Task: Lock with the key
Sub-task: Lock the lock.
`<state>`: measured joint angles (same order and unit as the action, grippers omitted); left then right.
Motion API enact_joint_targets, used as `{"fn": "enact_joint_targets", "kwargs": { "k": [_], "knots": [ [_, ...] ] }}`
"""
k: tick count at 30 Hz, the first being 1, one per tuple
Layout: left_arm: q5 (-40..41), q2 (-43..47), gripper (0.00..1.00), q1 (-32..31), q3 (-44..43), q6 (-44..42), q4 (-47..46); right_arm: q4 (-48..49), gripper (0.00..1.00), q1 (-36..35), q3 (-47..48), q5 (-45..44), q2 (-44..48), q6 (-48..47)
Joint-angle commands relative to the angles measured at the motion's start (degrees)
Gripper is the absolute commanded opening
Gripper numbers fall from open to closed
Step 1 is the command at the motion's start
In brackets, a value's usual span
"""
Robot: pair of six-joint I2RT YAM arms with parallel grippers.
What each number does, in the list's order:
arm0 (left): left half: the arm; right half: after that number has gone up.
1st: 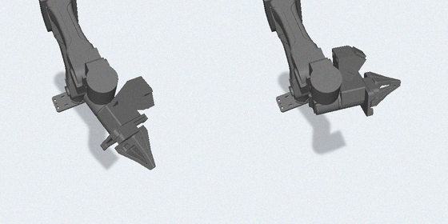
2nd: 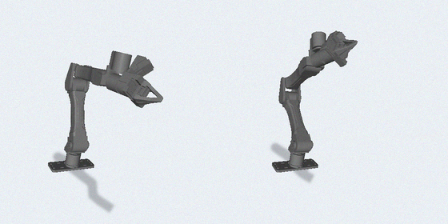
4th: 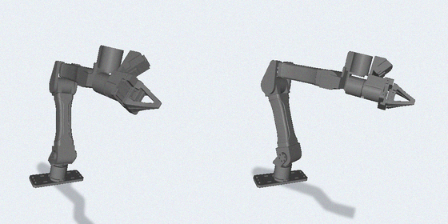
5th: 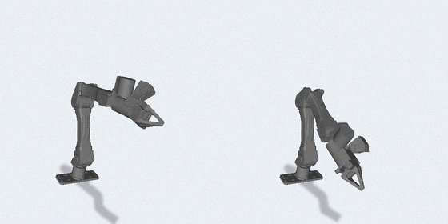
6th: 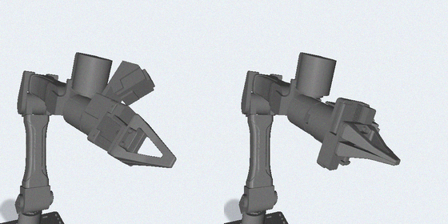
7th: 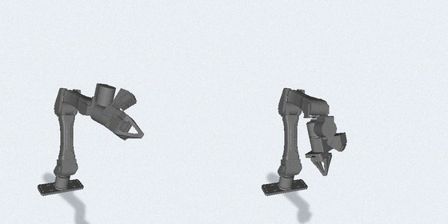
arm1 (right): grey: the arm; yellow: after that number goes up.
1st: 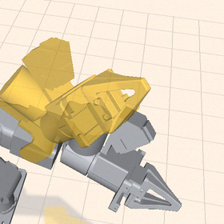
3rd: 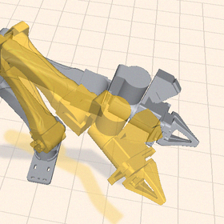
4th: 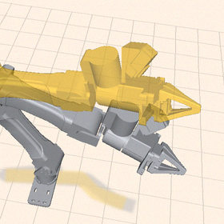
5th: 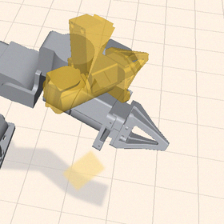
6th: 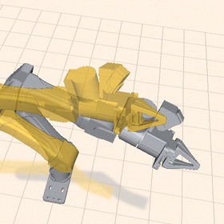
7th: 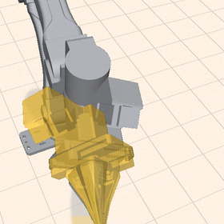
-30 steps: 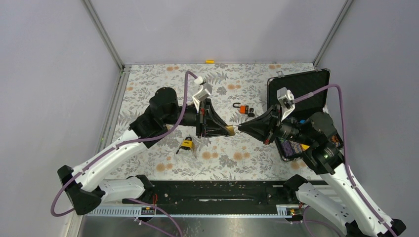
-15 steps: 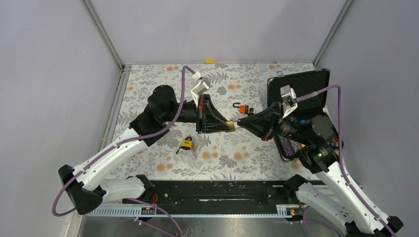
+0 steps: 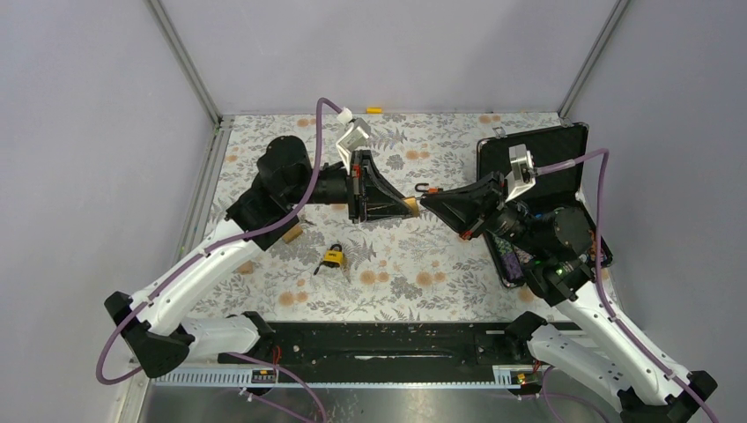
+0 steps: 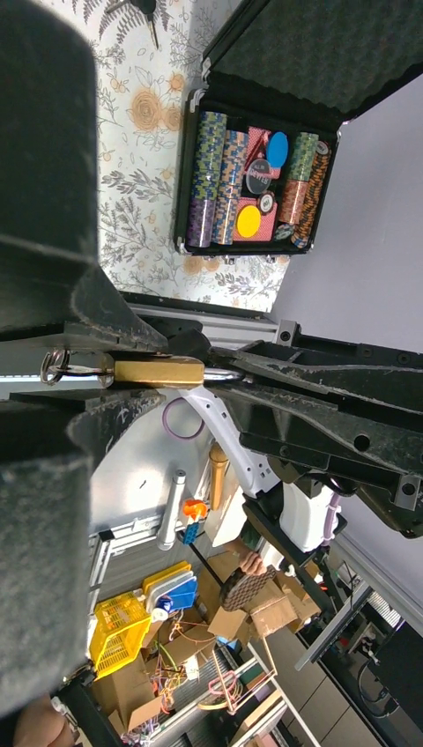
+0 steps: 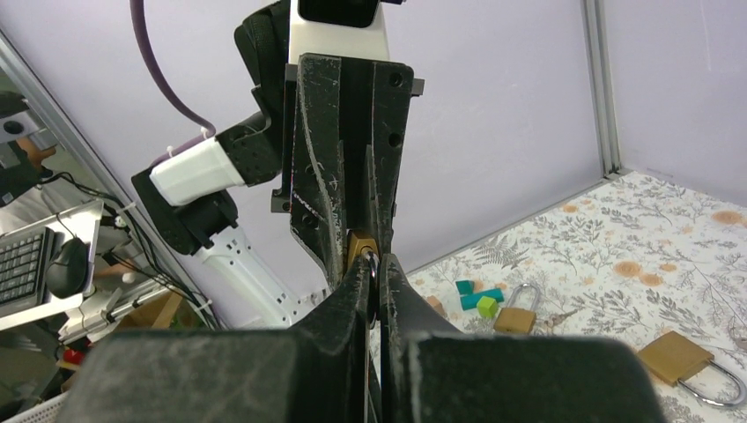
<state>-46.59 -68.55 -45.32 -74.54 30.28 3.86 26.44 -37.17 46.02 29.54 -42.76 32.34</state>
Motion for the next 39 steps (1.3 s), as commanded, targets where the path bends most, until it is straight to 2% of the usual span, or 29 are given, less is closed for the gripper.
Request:
{"fn": "enact_joint_targets", "kwargs": {
  "k": [1,6,8,9,10,11,13,16,17,23,27,34,35,39],
  "knots": [
    [5.3,-4.6,0.0,-2.8,-2.1,1.6,-13.8,-6.7,0.0,-5.7,-2.7,5.3,-5.7,2.1],
    [6.0,-0.8,0.02,-0.9,2.3,0.1,-11.0,-16.4,0.0,-5.6,1.0,-4.1,-1.9,-1.2],
    [6.3,1.1,0.23,-0.3,5.0,-2.2,-8.6,-21.0,0.0,-5.4,3.3,-7.9,-1.4,-2.3],
    [6.8,2.1,0.37,0.1,6.5,-2.9,-7.9,-23.1,0.0,-5.2,4.3,-9.4,-1.2,-2.7],
    [6.8,3.3,0.58,0.6,8.2,-3.3,-7.7,-24.3,0.0,-5.0,5.3,-9.8,-1.1,-3.1],
    [6.3,4.5,0.69,1.4,10.0,-3.5,-8.0,-24.6,0.0,-4.5,5.7,-9.3,-1.0,-3.7],
    [5.6,6.9,0.84,3.1,13.1,-3.6,-8.2,-24.0,0.0,-3.2,5.8,-7.2,-1.1,-4.1],
    [4.5,11.2,0.97,5.4,16.8,-4.2,-7.7,-23.5,0.0,-0.7,5.9,-4.9,-1.4,-3.3],
    [4.6,12.3,0.99,5.8,17.6,-4.6,-7.0,-23.3,0.0,-0.3,5.9,-4.3,-1.4,-3.2],
    [5.5,16.0,0.99,6.4,21.3,-6.7,-4.8,-22.7,0.0,0.2,5.3,-2.6,-1.1,-2.6],
    [1.7,14.3,0.91,6.5,21.2,-6.0,-5.0,-20.3,0.0,0.5,4.7,-0.2,-1.0,-1.2],
    [1.7,11.0,0.88,6.4,18.7,-7.8,-1.3,-16.0,0.0,0.8,4.3,3.5,-2.3,1.9],
    [1.1,10.8,0.85,6.4,18.9,-7.8,-1.7,-16.0,0.0,0.8,4.2,3.5,-2.4,1.9],
    [-2.0,11.1,0.55,6.4,19.8,-7.8,-3.6,-16.0,0.0,1.0,4.1,3.4,-2.3,2.1]
  ]
}}
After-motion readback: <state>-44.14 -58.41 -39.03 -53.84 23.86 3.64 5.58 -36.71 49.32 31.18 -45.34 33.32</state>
